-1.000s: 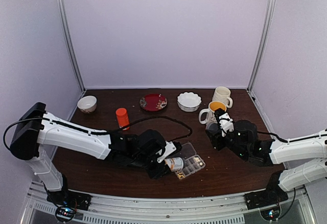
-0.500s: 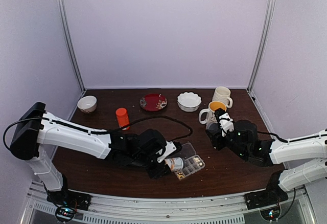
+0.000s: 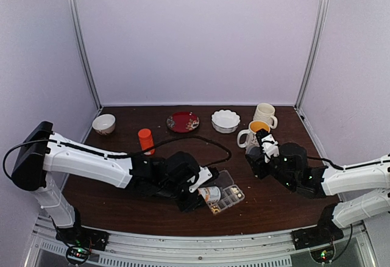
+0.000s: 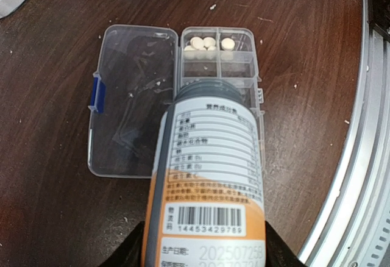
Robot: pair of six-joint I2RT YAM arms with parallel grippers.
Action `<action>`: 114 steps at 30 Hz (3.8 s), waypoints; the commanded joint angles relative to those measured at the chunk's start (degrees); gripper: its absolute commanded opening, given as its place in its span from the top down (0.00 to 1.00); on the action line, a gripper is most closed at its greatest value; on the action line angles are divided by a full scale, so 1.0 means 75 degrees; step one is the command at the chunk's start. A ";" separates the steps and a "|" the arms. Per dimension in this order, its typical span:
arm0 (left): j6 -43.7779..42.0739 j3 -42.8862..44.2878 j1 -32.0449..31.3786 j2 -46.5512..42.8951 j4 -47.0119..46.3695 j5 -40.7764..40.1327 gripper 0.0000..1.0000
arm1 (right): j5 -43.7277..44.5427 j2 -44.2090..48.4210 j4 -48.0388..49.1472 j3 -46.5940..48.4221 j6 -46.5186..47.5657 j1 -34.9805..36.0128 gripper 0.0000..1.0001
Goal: Sort the pills into containers
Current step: Pour the pill into the compartment of the pill container.
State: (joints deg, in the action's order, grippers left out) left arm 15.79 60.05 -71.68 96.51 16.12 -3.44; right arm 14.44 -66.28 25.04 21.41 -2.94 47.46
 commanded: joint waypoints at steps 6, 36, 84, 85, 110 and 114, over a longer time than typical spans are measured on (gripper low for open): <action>0.0099 0.0192 -0.0051 0.0020 -0.0057 0.0052 1.00 | 0.0095 0.0110 -0.0024 0.0172 0.0008 -0.0062 1.00; 0.0048 -0.0118 -0.0067 -0.0200 -0.0430 -0.0082 1.00 | 0.0092 0.0178 -0.0062 0.0145 -0.0006 -0.0094 1.00; 0.0414 0.0217 -0.0512 -0.0136 -0.0047 0.0056 1.00 | 0.0056 0.0172 -0.0127 0.0163 0.0004 -0.0117 1.00; 0.0414 0.0184 -0.0509 -0.0060 -0.0051 0.0031 1.00 | 0.0056 0.0160 -0.0133 0.0168 0.0005 -0.0117 1.00; 0.0335 0.0710 -0.0512 0.0114 0.0535 -0.0098 1.00 | 0.0009 0.0130 -0.0141 0.0181 -0.0015 -0.0129 1.00; 0.0393 0.0583 -0.0513 0.0257 0.0378 -0.0087 1.00 | 0.0020 0.0142 -0.0156 0.0186 -0.0016 -0.0128 1.00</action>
State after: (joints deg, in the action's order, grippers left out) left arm 18.48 63.75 -75.24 97.82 20.75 -4.08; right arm 14.39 -65.89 23.79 21.41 -2.94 46.87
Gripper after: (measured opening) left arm 0.512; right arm 0.543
